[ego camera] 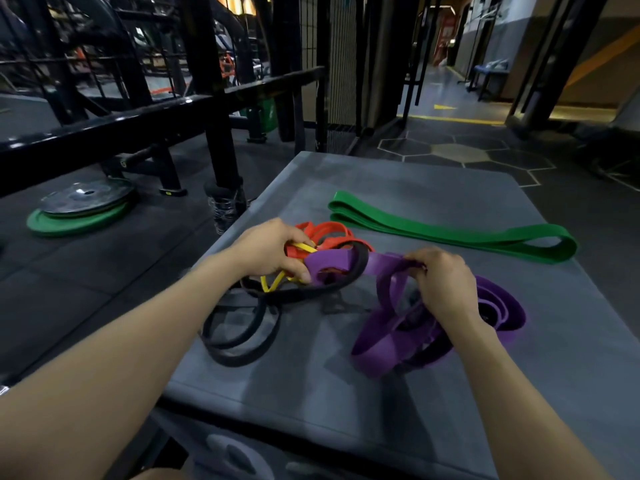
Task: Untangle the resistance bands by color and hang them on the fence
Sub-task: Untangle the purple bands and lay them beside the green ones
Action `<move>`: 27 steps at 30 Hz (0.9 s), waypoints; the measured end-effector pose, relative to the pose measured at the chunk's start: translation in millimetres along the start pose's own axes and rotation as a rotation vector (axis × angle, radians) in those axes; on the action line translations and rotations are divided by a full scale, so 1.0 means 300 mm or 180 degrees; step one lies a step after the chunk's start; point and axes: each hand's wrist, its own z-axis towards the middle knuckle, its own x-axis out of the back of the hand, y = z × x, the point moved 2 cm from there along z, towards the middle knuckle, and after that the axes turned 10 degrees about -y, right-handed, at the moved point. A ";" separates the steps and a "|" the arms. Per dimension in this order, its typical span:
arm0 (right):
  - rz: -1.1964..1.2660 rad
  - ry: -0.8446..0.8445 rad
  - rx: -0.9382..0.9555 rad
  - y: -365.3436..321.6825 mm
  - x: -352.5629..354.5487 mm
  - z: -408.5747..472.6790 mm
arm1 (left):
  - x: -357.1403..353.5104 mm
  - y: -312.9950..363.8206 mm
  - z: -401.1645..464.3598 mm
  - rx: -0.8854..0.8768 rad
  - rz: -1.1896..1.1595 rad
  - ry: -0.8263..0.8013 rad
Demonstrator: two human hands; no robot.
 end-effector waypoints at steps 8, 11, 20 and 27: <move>-0.0371 -0.0005 0.0224 -0.005 -0.007 -0.004 | -0.019 -0.067 -0.027 0.0077 -0.0429 0.0061; -0.0487 -0.0189 0.0447 -0.027 -0.010 -0.007 | -0.023 -0.063 -0.019 0.0442 -0.0787 0.1208; -0.0608 0.0027 -0.0605 0.040 0.005 -0.013 | -0.035 -0.126 -0.102 0.1450 0.0366 0.1536; -0.0525 -0.0031 -0.0614 0.046 -0.011 -0.015 | -0.107 -0.079 -0.131 0.1180 0.0748 0.0465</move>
